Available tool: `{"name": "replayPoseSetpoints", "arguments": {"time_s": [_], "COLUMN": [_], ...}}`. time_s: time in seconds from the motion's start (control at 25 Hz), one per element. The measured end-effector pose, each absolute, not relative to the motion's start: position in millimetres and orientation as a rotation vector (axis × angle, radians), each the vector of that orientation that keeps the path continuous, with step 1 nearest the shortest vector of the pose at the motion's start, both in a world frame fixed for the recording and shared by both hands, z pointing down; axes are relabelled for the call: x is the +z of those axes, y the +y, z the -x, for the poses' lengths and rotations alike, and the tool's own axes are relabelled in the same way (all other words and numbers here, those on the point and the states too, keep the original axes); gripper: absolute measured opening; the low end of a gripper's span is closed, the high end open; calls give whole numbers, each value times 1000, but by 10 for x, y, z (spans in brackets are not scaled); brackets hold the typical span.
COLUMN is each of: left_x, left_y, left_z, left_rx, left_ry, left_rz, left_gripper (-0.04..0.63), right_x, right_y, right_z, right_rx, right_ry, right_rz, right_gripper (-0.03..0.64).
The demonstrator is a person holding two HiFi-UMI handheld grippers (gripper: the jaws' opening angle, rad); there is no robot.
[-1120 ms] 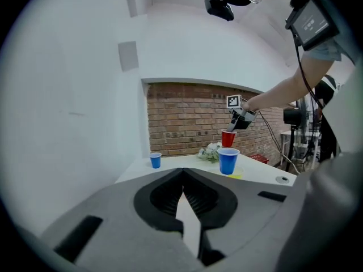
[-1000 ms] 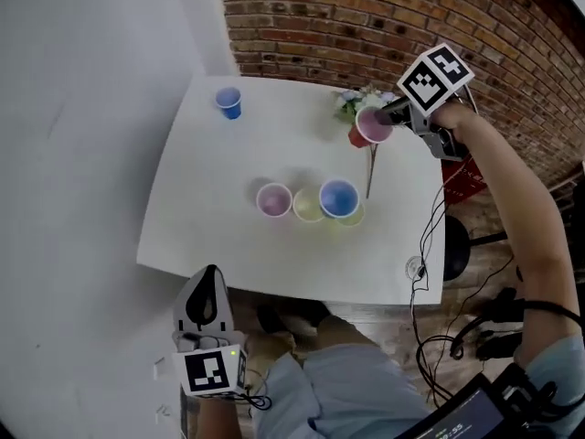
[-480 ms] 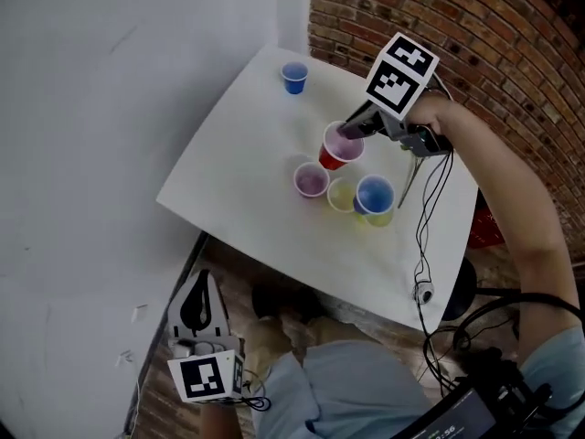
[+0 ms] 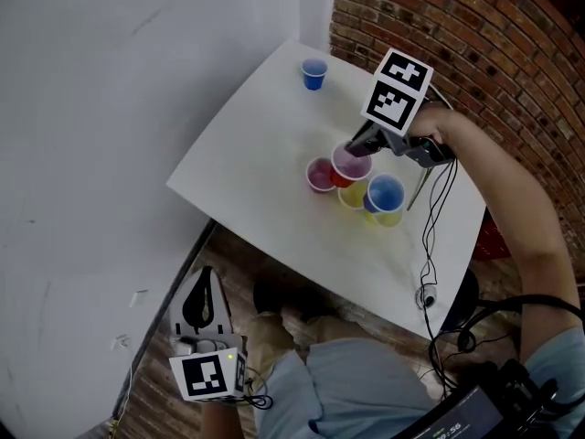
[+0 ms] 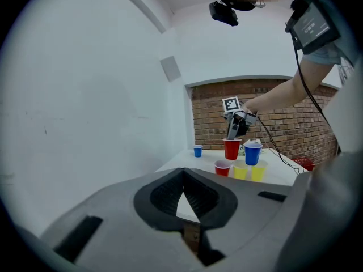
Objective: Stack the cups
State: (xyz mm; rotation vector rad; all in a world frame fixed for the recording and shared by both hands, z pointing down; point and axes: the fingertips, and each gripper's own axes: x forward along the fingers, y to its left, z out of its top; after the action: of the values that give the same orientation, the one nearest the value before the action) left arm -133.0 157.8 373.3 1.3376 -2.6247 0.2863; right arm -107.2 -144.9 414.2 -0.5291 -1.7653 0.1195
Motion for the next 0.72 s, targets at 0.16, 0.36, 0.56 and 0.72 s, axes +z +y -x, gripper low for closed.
{"name": "replayPoseSetpoints", "arguments": {"time_s": [0.16, 0.36, 0.56, 0.72], "left_x": [3757, 3746, 3752, 3774], "left_y": [1518, 1439, 1449, 1430], "left_z": [1328, 1316, 1354, 1346], "left_rx": [284, 289, 294, 298], "left_ry": [-2618, -2611, -2611, -2606], "left_rz": [-1343, -1349, -1343, -1341], "left_gripper": [9, 9, 9, 9], "right_x": [4217, 4277, 4329, 4357], "right_y": [-1474, -1494, -1507, -1516], "right_z": [1065, 1061, 1076, 1082], "right_rx": [132, 135, 123, 130], "right_ry": [-1763, -1760, -1758, -1760], "right_rz": [531, 537, 526, 523], "right_gripper": [26, 28, 28, 29]}}
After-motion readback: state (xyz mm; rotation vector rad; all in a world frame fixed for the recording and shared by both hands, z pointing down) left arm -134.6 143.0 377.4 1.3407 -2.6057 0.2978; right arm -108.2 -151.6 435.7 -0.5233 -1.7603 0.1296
